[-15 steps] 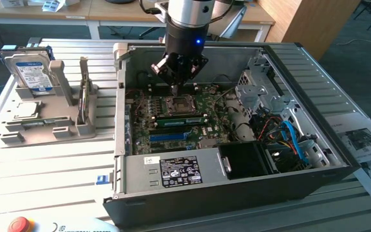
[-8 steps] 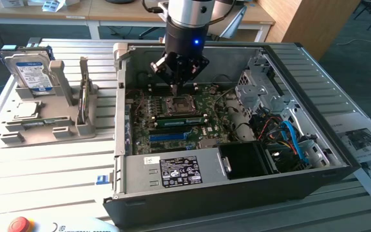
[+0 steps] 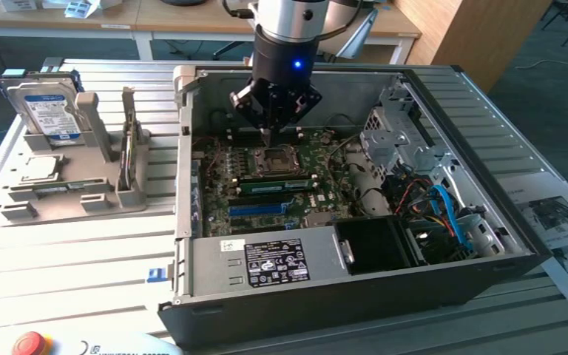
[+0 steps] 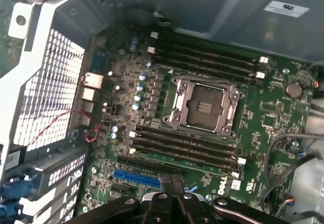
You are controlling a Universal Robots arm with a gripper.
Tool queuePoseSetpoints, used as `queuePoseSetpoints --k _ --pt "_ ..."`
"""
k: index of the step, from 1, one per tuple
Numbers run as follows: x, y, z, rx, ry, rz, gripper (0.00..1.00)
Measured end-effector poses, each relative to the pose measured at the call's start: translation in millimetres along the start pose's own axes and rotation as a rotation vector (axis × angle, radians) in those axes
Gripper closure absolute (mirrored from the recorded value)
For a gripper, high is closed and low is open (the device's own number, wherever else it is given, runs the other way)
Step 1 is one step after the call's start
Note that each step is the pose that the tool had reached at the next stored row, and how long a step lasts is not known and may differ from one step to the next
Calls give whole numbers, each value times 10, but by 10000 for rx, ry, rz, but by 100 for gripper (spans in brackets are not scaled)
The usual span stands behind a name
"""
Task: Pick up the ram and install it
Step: 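Press down the ram until it locks into place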
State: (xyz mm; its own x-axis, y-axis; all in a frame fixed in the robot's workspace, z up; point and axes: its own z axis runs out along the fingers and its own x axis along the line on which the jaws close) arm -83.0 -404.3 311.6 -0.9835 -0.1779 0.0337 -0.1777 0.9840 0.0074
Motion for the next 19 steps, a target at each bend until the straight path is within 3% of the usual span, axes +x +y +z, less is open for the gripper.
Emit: queuePoseSetpoints --k 6,19 --pt "0 0 0 -24 -9 728 90" --pt "0 0 0 -25 -10 729 90"
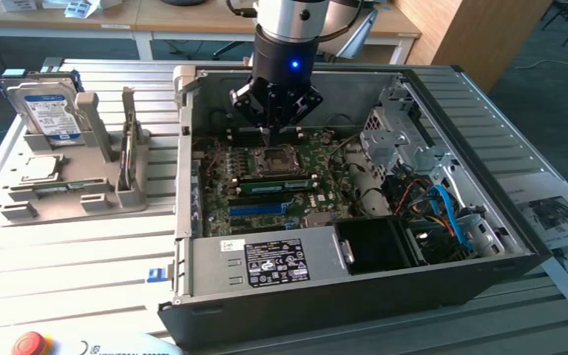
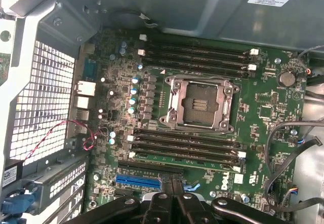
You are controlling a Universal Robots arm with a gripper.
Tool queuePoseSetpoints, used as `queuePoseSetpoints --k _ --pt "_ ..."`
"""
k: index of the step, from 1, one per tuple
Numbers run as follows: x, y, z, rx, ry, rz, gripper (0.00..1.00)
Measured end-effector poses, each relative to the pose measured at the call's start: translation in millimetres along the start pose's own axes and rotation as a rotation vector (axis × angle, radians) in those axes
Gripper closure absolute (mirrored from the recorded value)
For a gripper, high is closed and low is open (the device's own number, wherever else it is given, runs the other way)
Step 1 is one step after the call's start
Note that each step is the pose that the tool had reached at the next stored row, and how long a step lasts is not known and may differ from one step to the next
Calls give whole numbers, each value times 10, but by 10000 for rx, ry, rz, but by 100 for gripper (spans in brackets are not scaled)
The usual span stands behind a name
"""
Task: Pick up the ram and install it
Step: 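Press down the ram until it locks into place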
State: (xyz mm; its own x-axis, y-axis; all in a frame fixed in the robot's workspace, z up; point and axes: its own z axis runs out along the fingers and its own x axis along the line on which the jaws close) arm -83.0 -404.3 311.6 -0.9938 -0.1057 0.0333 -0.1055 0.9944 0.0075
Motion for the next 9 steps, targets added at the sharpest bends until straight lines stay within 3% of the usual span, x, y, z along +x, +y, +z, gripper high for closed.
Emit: queuePoseSetpoints --k 9 --pt "0 0 2 -24 -5 734 90"
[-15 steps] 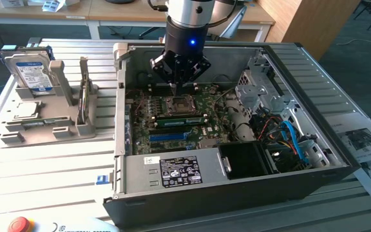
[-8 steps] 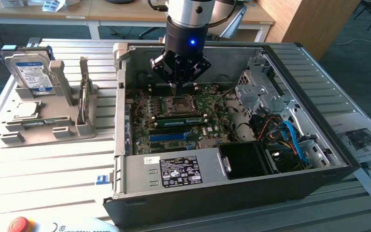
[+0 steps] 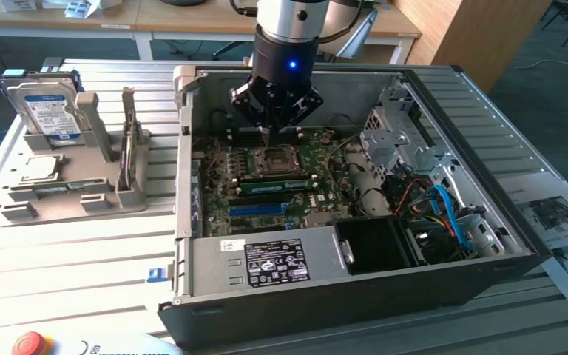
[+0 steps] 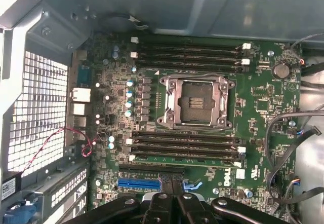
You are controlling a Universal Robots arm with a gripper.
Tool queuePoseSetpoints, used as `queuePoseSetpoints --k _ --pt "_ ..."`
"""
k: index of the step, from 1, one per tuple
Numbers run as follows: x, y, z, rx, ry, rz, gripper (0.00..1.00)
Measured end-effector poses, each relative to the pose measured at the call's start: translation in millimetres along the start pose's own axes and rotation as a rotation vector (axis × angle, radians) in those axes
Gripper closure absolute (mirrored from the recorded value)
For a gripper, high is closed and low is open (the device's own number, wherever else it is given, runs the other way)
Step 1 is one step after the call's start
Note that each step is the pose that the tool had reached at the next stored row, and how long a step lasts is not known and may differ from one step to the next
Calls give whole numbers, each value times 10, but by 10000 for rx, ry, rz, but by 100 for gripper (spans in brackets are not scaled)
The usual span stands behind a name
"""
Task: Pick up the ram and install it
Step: 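Press down the ram until it locks into place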
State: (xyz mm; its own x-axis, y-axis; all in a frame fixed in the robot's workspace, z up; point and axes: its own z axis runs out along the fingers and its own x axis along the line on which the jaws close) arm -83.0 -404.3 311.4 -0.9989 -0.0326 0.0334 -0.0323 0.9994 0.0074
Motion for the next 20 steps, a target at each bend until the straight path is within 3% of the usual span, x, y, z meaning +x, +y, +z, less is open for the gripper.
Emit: queuePoseSetpoints --k 5,15,20 --pt "-12 -2 -1 1 1 -3 90" --pt "-144 -5 -5 0 1 0 90" --pt "-145 -5 -5 0 1 0 90"
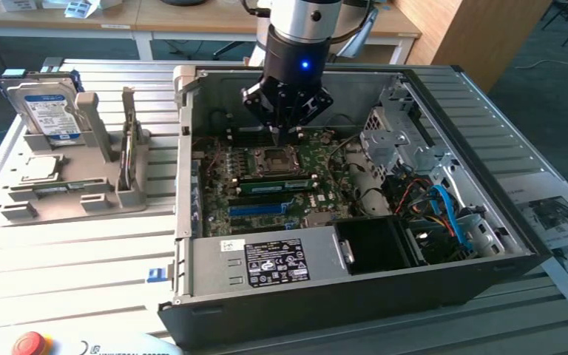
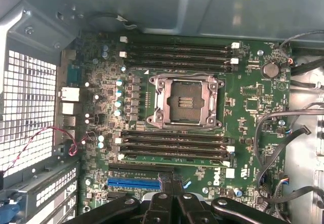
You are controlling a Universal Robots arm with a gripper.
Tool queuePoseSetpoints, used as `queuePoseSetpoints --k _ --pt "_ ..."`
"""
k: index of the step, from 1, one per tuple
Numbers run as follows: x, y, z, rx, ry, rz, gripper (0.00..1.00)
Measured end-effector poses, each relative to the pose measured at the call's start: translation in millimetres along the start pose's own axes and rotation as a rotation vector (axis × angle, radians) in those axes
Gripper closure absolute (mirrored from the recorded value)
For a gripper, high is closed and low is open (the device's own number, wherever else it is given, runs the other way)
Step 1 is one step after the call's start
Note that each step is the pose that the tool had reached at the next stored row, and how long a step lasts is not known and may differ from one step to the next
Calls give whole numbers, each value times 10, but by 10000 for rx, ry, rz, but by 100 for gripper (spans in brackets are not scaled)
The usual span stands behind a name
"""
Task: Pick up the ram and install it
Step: 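Press down the ram until it locks into place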
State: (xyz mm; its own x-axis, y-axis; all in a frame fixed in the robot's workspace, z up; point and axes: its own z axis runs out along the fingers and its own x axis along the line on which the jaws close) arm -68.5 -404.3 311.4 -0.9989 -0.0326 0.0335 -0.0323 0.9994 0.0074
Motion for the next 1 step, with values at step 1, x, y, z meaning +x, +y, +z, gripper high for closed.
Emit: queuePoseSetpoints --k 1 --pt "0 0 0 0 0 0 90"
